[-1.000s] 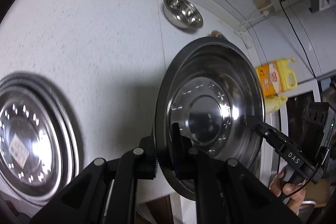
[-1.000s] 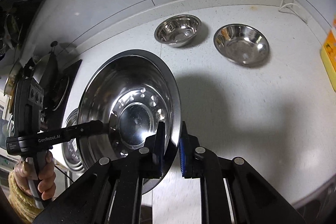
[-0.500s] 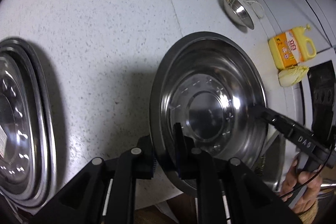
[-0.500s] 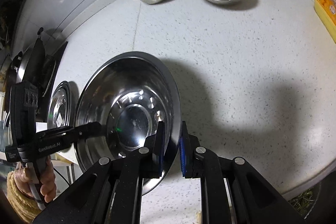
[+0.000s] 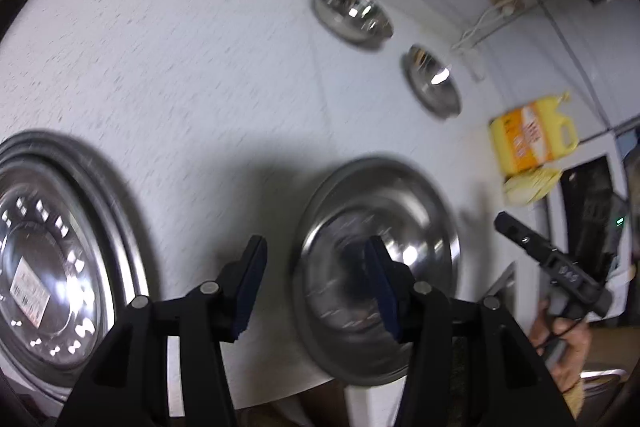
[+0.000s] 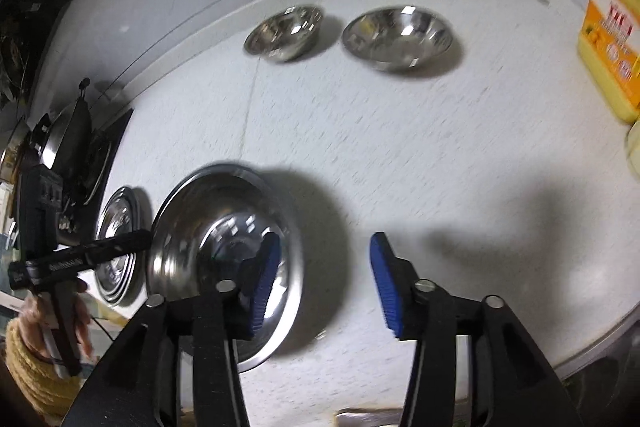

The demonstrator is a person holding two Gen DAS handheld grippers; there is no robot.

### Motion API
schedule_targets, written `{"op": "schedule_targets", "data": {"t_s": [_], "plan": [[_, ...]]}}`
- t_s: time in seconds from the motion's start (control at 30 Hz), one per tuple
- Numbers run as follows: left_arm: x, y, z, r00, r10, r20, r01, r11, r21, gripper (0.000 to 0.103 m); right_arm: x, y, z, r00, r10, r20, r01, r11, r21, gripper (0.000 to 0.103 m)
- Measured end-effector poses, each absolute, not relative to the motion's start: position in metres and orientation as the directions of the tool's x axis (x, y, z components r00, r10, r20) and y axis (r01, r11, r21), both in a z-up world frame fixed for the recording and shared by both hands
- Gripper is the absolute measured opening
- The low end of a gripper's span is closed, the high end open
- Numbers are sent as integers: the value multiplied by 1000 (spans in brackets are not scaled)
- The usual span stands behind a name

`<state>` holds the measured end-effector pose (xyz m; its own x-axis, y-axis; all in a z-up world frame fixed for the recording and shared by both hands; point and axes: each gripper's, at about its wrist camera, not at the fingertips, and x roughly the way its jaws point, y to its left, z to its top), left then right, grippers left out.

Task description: Organize plates and bowls

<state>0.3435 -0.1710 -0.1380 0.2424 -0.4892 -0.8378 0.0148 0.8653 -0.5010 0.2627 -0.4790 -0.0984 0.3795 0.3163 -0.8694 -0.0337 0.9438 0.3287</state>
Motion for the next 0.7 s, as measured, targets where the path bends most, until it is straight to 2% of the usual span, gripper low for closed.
{"op": "schedule_targets", "data": {"t_s": [0.1, 0.17, 0.27, 0.43, 0.7], "plan": [[363, -182, -127, 266, -526, -808, 24, 841, -540, 59, 280, -497, -84, 416, 264, -870, -23, 960, 281, 50], [375, -190, -125, 269, -547, -793, 17, 826, -564, 60, 290, -510, -77, 432, 246, -868, -19, 964, 264, 56], [396, -204, -124, 271, -563, -781, 12, 813, -582, 60, 313, -526, -70, 448, 218, -867, -17, 972, 235, 60], [434, -234, -125, 277, -537, -797, 45, 836, -547, 60, 354, -541, -75, 439, 203, -875, -14, 975, 220, 60], [488, -271, -151, 257, -575, -777, 44, 810, -585, 60, 423, -552, -106, 412, 198, -889, -12, 977, 212, 60]]}}
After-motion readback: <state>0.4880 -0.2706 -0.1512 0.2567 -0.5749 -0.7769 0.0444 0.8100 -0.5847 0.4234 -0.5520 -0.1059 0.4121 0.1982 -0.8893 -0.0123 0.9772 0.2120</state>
